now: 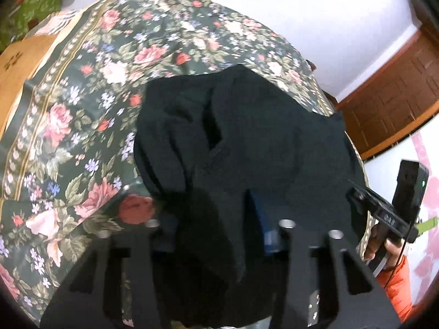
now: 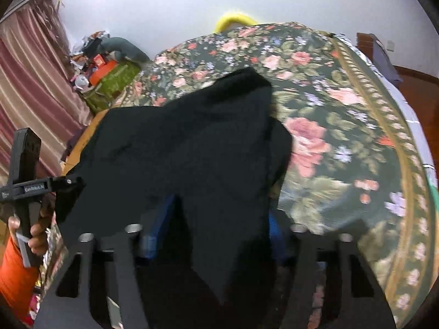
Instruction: Fold small clothes
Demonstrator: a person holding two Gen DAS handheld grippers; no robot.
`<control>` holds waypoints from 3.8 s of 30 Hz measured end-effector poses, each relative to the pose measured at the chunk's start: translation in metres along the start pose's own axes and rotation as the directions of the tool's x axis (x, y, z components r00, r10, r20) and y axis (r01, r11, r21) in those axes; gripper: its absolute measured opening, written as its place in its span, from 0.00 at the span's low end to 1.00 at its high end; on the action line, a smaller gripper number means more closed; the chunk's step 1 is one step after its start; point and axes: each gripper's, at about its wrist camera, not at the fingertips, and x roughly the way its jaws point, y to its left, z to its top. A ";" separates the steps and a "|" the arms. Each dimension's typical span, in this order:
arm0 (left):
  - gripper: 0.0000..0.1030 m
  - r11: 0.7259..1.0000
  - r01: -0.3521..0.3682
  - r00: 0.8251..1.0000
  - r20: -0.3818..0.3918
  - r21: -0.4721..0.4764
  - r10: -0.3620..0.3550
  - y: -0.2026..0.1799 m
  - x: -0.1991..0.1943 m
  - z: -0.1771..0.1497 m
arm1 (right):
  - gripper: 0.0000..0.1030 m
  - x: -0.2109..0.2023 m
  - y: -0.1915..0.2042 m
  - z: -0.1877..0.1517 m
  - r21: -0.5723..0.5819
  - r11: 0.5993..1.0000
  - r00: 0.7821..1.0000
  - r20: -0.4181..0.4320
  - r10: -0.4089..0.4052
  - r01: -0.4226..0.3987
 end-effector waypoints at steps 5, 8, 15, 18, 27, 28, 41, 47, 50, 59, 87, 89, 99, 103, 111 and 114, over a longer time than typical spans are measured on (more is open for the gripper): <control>0.15 0.999 -0.015 1.000 0.016 0.030 0.015 -0.013 -0.015 -0.003 | 0.10 -0.016 0.011 -0.005 -0.027 1.000 1.000 0.026 0.006 -0.006; 0.14 0.998 -0.019 0.998 0.057 0.056 0.015 -0.023 -0.038 -0.008 | 0.10 -0.037 0.023 -0.009 -0.058 0.998 0.998 0.059 0.018 -0.015; 0.12 0.989 -0.061 0.989 0.142 0.134 0.042 -0.055 -0.110 -0.023 | 0.09 -0.093 0.066 -0.010 -0.131 0.989 0.990 0.120 0.078 -0.062; 0.12 0.986 -0.073 0.982 0.186 0.153 0.044 -0.062 -0.145 -0.033 | 0.09 -0.117 0.086 -0.012 -0.151 0.986 0.984 0.150 0.097 -0.074; 0.12 0.983 -0.102 0.974 0.217 0.150 0.068 -0.052 -0.208 -0.082 | 0.09 -0.152 0.139 -0.048 -0.203 0.974 0.980 0.146 0.136 -0.105; 0.12 0.984 -0.103 0.975 0.208 0.148 0.071 -0.048 -0.208 -0.088 | 0.09 -0.151 0.143 -0.056 -0.204 0.974 0.981 0.138 0.134 -0.104; 0.23 0.981 -0.159 0.986 -0.024 0.113 0.162 0.011 -0.134 -0.174 | 0.17 -0.088 0.116 -0.134 -0.173 0.985 0.994 -0.104 -0.008 -0.011; 0.34 0.962 -0.246 0.969 0.036 0.117 0.244 0.021 -0.160 -0.173 | 0.31 -0.110 0.106 -0.134 -0.186 0.978 0.994 -0.049 -0.101 0.091; 0.34 0.948 -0.296 0.954 0.088 0.117 0.287 0.021 -0.175 -0.163 | 0.36 -0.127 0.108 -0.127 -0.208 0.971 0.993 0.022 -0.115 0.117; 0.62 0.956 -0.216 0.974 0.110 0.200 0.198 -0.021 -0.164 -0.140 | 0.48 -0.094 0.156 -0.111 -0.347 0.937 0.999 -0.033 0.013 -0.024; 0.59 0.955 -0.294 0.955 0.064 0.047 0.291 0.028 -0.145 -0.146 | 0.51 -0.089 0.150 -0.118 -0.357 0.933 0.998 -0.028 -0.051 0.037; 0.59 0.962 -0.253 0.967 0.067 0.105 0.247 0.003 -0.145 -0.154 | 0.51 -0.084 0.171 -0.124 -0.385 0.923 0.999 -0.042 -0.013 -0.004; 0.61 0.953 -0.244 0.970 0.044 0.181 0.240 -0.008 -0.119 -0.188 | 0.51 -0.063 0.173 -0.153 -0.358 0.931 0.992 -0.122 0.026 -0.069; 0.67 0.913 -0.358 0.933 0.060 0.197 0.354 0.006 -0.132 -0.198 | 0.51 -0.078 0.137 -0.161 -0.286 0.958 0.994 -0.106 -0.014 -0.017; 0.67 0.892 -0.371 0.928 0.093 0.259 0.360 -0.020 -0.150 -0.180 | 0.51 -0.108 0.102 -0.160 -0.227 0.972 0.996 -0.049 -0.079 0.066; 0.67 0.900 -0.310 0.950 0.082 0.306 0.300 -0.051 -0.133 -0.162 | 0.51 -0.108 0.102 -0.156 -0.219 0.974 0.998 -0.025 -0.064 0.057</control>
